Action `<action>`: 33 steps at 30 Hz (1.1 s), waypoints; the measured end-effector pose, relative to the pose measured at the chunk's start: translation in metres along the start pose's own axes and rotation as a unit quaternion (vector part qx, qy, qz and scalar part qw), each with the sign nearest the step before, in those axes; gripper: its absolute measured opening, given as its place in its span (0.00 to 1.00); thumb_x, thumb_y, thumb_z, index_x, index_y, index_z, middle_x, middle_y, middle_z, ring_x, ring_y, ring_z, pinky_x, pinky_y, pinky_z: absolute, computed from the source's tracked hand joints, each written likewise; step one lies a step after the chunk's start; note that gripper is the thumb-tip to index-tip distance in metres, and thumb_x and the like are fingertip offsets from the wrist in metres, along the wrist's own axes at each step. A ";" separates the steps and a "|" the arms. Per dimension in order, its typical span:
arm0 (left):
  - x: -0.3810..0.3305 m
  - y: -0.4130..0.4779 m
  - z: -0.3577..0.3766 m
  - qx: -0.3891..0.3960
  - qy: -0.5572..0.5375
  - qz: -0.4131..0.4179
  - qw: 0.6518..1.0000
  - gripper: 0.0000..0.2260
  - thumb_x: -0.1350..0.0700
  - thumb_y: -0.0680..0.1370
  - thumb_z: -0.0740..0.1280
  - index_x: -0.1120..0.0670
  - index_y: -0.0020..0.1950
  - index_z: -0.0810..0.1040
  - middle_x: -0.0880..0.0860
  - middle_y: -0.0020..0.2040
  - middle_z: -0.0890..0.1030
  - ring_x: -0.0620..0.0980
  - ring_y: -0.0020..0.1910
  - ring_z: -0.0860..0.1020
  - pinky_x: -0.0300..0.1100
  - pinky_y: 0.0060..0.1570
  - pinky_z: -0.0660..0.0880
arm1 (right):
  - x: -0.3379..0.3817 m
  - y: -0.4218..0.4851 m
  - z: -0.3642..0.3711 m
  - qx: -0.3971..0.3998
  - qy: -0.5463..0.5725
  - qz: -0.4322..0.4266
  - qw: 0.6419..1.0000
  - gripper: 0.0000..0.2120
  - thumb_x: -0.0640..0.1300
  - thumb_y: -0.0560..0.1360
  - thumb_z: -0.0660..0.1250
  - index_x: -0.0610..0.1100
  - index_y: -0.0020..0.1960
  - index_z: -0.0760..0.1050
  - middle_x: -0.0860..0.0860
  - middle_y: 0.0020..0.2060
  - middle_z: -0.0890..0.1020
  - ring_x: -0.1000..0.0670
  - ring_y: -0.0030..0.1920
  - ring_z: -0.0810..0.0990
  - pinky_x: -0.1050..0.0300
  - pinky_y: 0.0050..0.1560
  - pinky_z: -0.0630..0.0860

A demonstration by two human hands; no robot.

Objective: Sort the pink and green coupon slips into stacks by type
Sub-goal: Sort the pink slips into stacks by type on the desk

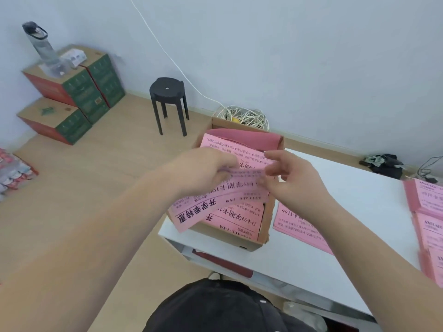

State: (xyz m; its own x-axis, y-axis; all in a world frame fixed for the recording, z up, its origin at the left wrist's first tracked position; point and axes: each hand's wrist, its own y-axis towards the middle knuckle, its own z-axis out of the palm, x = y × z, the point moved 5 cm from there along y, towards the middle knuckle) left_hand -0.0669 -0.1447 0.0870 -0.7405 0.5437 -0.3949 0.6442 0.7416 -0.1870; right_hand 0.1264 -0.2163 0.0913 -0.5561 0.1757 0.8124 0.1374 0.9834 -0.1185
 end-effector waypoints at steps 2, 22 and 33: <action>-0.003 0.010 0.023 0.075 0.020 -0.007 0.997 0.04 0.52 0.83 0.64 0.41 0.52 0.74 0.42 0.50 0.77 0.49 0.51 0.77 0.46 0.51 0.76 | -0.006 -0.002 0.005 0.032 -0.061 0.010 0.998 0.24 0.43 0.76 0.73 0.58 0.69 0.73 0.59 0.54 0.81 0.59 0.56 0.79 0.71 0.50 0.75; 0.025 0.007 -0.001 0.062 -0.117 -0.042 0.990 0.03 0.51 0.79 0.72 0.44 0.50 0.79 0.41 0.48 0.81 0.44 0.51 0.79 0.42 0.49 0.74 | -0.020 -0.009 0.004 0.012 0.000 0.013 1.000 0.11 0.46 0.82 0.65 0.54 0.61 0.81 0.63 0.53 0.83 0.69 0.55 0.77 0.81 0.49 0.68; 0.050 -0.003 -0.013 -0.094 -0.358 -0.118 0.921 0.07 0.56 0.81 0.69 0.46 0.57 0.77 0.45 0.51 0.87 0.47 0.49 0.86 0.55 0.53 0.82 | -0.009 0.008 0.026 0.048 0.172 0.068 0.982 0.05 0.45 0.80 0.70 0.50 0.55 0.82 0.51 0.48 0.87 0.51 0.50 0.86 0.45 0.56 0.83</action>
State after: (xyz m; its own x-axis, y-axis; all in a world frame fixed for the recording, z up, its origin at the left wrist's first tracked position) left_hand -0.1083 -0.1144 0.0799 -0.4963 0.0100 -0.8681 0.3872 0.8975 -0.2110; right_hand 0.1117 -0.2092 0.0680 -0.2256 0.2952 0.9284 0.1046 0.9548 -0.2781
